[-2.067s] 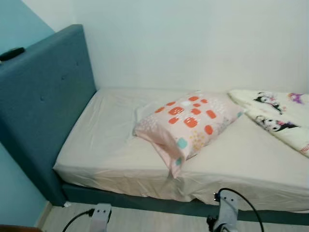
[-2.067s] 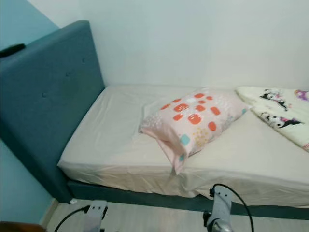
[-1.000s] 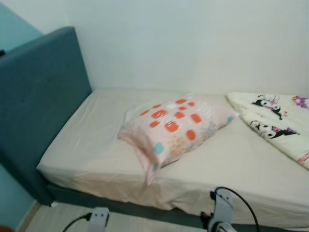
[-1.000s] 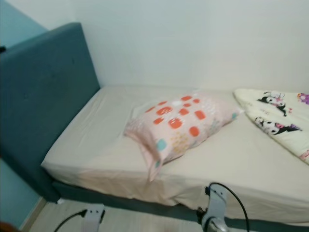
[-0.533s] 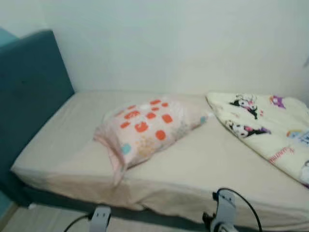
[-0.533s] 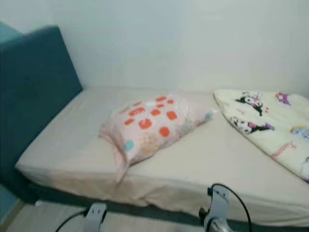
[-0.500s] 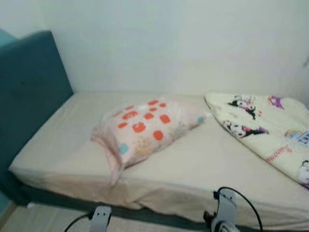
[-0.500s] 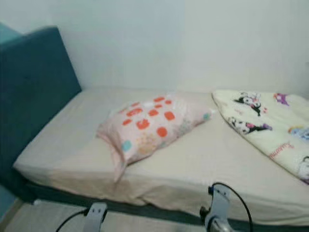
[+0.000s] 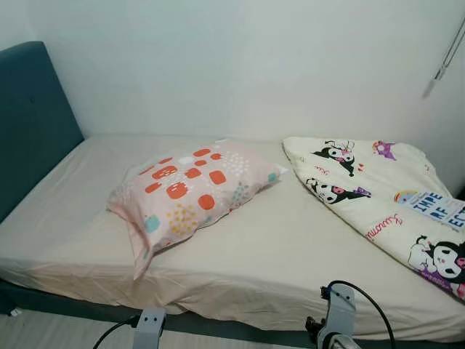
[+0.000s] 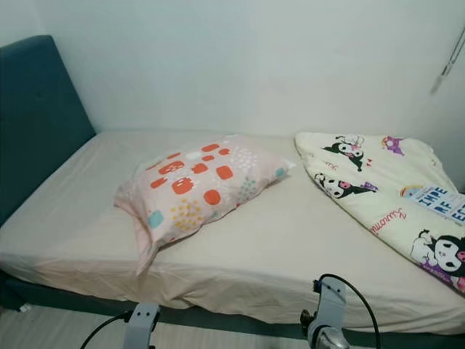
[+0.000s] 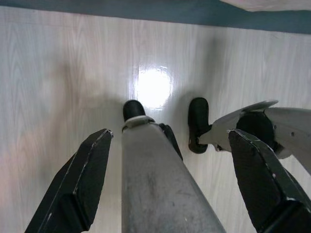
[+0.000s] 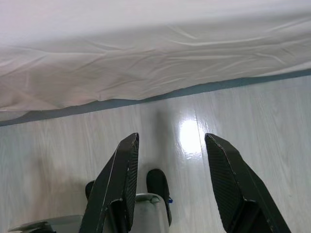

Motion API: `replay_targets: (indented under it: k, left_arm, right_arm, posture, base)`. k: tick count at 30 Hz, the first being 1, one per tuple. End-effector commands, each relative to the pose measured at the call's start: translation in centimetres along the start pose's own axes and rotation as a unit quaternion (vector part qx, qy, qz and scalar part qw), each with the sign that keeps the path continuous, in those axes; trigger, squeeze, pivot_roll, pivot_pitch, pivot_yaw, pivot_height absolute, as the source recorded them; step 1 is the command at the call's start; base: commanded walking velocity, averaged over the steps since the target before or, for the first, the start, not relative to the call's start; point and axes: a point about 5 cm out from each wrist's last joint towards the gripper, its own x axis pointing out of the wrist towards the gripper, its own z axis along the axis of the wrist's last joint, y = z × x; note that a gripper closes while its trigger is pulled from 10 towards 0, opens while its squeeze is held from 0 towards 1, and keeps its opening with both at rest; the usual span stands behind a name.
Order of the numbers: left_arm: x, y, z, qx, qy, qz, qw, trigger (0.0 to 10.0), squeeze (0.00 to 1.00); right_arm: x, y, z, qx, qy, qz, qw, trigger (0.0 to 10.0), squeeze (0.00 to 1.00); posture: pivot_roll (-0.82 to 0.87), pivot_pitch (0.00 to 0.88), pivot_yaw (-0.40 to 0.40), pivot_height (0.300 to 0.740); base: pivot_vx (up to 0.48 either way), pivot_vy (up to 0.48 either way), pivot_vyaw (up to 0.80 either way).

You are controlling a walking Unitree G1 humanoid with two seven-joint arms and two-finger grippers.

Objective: Clean up the room

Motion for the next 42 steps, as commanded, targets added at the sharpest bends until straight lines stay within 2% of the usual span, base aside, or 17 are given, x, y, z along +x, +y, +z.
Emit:
replay_targets:
  k: [1,15,21,34,42]
  left_arm:
    - [-0.1,0.4,0.2,0.006,-0.002,0.004,1.0,10.0,0.0]
    - [-0.1,0.5,0.2,0.008,-0.003,0.002,1.0,10.0,0.0]
    - [-0.1,0.5,0.2,0.001,-0.005,0.013,1.0,10.0,0.0]
    - [-0.1,0.3,-0.1,0.004,0.001,0.012,1.0,10.0,0.0]
    - [0.1,-0.4,0.1,0.005,0.005,0.014,1.0,10.0,0.0]
  right_arm:
    - [0.1,0.4,0.3,0.001,-0.006,0.007,1.0,10.0,0.0]
    - [0.1,0.5,0.4,-0.003,-0.01,0.016,1.0,10.0,0.0]
    - [0.1,1.3,0.3,-0.04,-0.013,0.049,0.998,10.0,0.0]
    - [0.1,1.8,0.8,-0.021,-0.025,0.075,0.997,10.0,0.0]
    - [0.2,1.4,1.2,-0.016,-0.028,0.054,0.998,10.0,0.0]
  posture:
    - [-0.02,0.0,-0.026,0.707]
    - [-0.03,0.0,-0.028,0.707]
    - [-0.03,0.0,-0.027,0.707]
    - [-0.03,0.0,-0.019,0.707]
    - [-0.03,0.0,-0.018,0.707]
  base:
    - [0.446,0.0,0.0]
    - [0.48,0.0,0.0]
    - [0.0,0.0,0.69]
    - [0.0,0.0,0.75]
    - [0.0,0.0,0.63]
